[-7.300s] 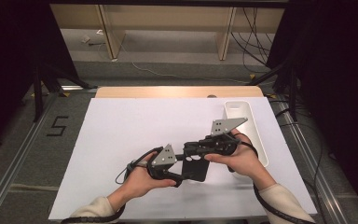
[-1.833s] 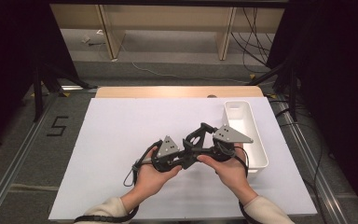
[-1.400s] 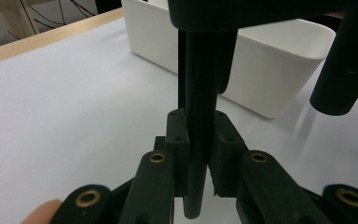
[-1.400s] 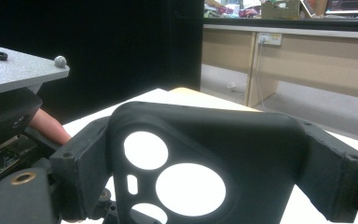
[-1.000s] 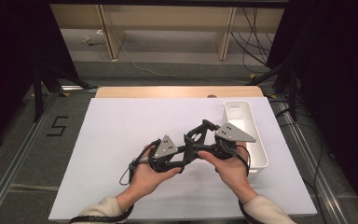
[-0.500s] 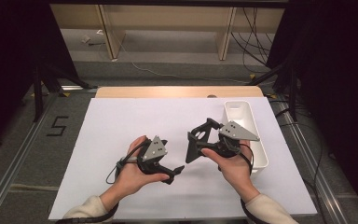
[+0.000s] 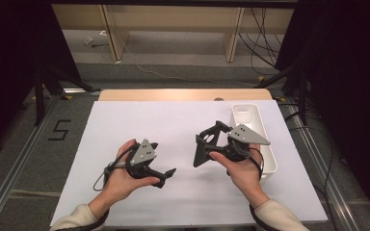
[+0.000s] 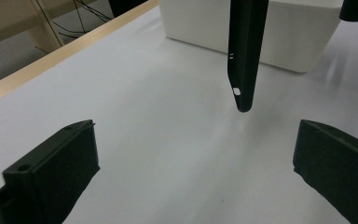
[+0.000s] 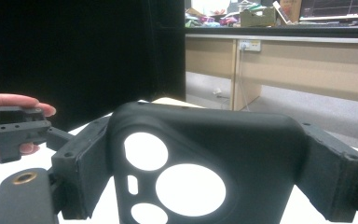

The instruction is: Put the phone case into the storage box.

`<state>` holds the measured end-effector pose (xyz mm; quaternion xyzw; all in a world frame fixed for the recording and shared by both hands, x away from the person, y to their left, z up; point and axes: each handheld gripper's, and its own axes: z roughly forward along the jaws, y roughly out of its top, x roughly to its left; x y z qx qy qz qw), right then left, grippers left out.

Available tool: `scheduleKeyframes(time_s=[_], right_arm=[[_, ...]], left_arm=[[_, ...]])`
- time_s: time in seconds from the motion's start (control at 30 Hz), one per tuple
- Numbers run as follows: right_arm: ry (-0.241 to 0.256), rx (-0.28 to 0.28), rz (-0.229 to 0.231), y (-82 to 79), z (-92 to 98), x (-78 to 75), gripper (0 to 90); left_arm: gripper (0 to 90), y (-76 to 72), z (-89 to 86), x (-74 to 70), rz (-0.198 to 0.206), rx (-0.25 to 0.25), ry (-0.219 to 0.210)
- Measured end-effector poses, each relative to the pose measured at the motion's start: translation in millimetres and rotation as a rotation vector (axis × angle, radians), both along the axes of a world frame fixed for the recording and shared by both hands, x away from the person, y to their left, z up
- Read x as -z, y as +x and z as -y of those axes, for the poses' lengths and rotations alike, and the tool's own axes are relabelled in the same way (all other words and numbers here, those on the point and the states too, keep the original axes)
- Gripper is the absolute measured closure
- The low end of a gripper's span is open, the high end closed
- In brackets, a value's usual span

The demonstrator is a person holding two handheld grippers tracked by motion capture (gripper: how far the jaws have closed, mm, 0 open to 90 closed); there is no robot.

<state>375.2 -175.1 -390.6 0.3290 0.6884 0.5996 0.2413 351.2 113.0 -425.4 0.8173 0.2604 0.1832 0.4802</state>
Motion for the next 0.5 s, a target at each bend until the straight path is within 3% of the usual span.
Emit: scheduleKeyframes(time_s=[0.5], right_arm=[[0.002, 0.014, 0.0, 0.9, 3.1, -2.6, 15.3]], left_arm=[[0.0, -2.6, -18.2, 2.2, -0.008, -0.015, -0.003]])
